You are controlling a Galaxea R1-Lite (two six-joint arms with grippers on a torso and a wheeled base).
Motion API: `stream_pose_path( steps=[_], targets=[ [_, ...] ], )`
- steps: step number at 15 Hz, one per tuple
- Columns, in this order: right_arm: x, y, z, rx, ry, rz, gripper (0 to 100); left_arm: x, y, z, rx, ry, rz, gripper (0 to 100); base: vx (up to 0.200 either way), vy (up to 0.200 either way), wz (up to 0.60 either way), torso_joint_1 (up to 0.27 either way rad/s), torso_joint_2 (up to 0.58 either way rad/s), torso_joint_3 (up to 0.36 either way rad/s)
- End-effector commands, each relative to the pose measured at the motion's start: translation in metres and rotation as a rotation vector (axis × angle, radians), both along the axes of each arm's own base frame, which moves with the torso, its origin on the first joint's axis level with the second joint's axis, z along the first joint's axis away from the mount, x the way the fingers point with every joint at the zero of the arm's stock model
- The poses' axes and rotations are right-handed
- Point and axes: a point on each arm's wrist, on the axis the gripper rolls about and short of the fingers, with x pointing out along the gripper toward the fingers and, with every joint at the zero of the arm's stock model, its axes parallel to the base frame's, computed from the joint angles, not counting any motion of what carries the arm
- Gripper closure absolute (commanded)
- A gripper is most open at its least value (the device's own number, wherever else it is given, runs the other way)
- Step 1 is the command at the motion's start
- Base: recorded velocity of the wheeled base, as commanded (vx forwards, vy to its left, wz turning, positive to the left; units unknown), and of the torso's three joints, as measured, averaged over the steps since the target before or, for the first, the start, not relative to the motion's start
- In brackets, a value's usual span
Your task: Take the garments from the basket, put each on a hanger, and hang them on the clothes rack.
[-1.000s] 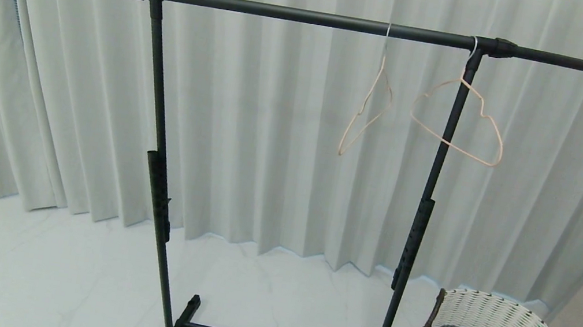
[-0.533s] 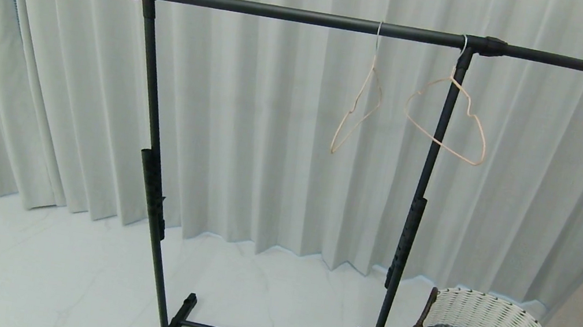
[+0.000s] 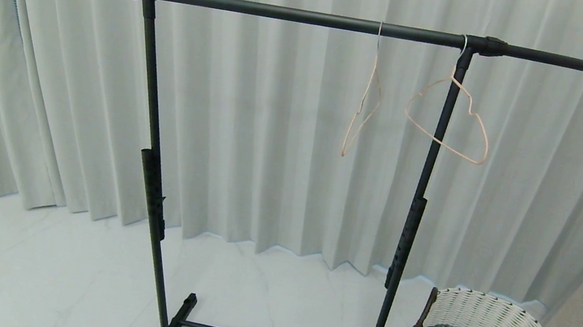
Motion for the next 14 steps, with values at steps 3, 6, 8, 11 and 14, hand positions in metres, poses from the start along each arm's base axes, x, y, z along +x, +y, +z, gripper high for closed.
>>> stream_pose_path(
  steps=[3, 6, 8, 11, 14],
  targets=[
    [0.0000, 0.0000, -0.0001, 0.006, 0.001, 0.000, 0, 0.0001, 0.0000, 0.0000, -0.001, 0.002, 0.001, 0, 0.000, 0.000, 0.00, -0.065, 0.08, 0.049],
    [0.0000, 0.0000, -0.0001, 0.006, 0.001, 0.000, 0, 0.0001, 0.0000, 0.0000, -0.001, 0.002, 0.001, 0, 0.000, 0.000, 0.00, -0.118, 0.27, 0.106],
    [0.0000, 0.0000, -0.0001, 0.000, 0.001, 0.000, 0, 0.0001, 0.0000, 0.0000, -0.001, 0.002, 0.001, 0, 0.100, 0.000, 0.00, -0.027, 0.09, 0.041],
    [0.0000, 0.0000, -0.0001, -0.005, 0.001, 0.002, 0, 0.0001, 0.0000, 0.0000, 0.000, 0.002, -0.001, 0, 0.200, 0.000, 0.00, -0.010, 0.02, 0.046],
    [0.0002, 0.0001, 0.0005, -0.011, -0.007, 0.003, 0, 0.0001, 0.0000, 0.0000, -0.001, 0.002, -0.001, 0, 0.067, 0.000, 0.00, 0.004, 0.00, 0.011]
  ],
)
